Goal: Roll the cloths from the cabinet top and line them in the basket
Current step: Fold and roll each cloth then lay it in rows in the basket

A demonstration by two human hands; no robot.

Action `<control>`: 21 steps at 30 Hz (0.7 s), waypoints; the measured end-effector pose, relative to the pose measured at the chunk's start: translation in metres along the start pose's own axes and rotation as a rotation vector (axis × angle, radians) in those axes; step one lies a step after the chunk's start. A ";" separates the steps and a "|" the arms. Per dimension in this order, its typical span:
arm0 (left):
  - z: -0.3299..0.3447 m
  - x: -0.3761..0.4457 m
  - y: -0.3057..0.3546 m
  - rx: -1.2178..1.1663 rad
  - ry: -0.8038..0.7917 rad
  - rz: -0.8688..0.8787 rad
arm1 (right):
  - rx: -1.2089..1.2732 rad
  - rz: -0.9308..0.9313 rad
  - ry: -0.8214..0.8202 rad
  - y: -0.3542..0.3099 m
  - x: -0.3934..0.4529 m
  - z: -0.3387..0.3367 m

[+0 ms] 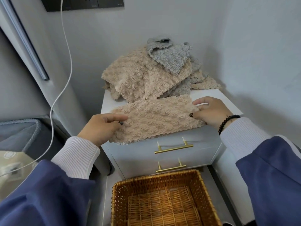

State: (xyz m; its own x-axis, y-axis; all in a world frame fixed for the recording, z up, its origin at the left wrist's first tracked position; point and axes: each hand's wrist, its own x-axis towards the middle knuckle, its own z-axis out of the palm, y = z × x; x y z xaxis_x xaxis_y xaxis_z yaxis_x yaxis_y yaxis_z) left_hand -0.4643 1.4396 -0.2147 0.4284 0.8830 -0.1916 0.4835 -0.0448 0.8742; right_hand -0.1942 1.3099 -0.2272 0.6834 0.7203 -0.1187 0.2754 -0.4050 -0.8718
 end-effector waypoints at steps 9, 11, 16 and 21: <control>-0.003 -0.011 -0.001 -0.024 0.025 -0.005 | 0.032 -0.056 0.242 0.001 0.001 0.005; -0.003 -0.011 -0.004 0.018 0.032 0.009 | 0.007 -0.051 0.251 0.005 0.003 0.007; -0.002 -0.010 -0.008 0.198 0.087 0.060 | -0.048 -0.027 0.209 0.009 0.004 0.006; 0.000 -0.008 -0.008 0.298 0.213 0.080 | -0.189 -0.046 0.206 0.008 0.007 0.006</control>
State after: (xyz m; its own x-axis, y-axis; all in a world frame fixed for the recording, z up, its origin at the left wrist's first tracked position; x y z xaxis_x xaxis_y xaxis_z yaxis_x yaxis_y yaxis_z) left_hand -0.4715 1.4332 -0.2207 0.3210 0.9471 -0.0035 0.6691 -0.2242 0.7085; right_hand -0.1913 1.3144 -0.2379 0.7850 0.6186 0.0347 0.4174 -0.4867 -0.7674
